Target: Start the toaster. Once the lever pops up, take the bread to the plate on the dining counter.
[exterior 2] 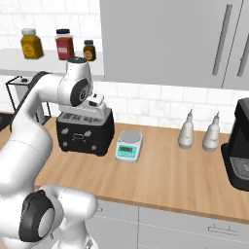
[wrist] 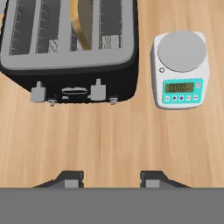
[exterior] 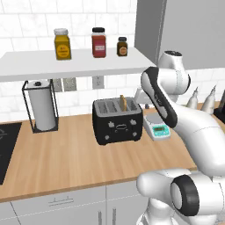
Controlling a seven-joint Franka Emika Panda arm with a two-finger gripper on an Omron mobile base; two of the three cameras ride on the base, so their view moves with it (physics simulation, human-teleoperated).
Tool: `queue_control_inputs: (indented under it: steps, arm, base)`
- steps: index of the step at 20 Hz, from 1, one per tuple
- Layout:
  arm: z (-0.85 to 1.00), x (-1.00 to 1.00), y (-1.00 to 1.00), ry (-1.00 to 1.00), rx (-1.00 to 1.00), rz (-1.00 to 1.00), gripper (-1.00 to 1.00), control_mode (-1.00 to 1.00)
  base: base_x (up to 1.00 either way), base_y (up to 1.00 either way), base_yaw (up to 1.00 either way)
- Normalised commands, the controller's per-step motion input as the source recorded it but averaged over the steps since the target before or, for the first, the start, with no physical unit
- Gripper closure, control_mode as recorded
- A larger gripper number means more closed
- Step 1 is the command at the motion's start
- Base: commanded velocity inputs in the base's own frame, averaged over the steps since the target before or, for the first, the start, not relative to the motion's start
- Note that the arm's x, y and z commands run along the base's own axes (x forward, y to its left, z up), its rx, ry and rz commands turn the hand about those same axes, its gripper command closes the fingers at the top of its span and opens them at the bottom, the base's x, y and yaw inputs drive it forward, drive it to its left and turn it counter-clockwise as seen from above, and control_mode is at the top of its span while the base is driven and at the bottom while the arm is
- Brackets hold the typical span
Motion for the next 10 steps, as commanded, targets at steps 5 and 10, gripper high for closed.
queue_control_inputs:
  steps: [5,10]
  arm:
    - [-0.10,0.00,0.00,-0.10,0.00,0.00,-1.00,-1.00]
    - [-0.48,0.00,0.00,-0.19,0.00,0.00,-1.00,-1.00]
  base:
    - [0.00,0.00,0.00]
    - [0.00,0.00,0.00]
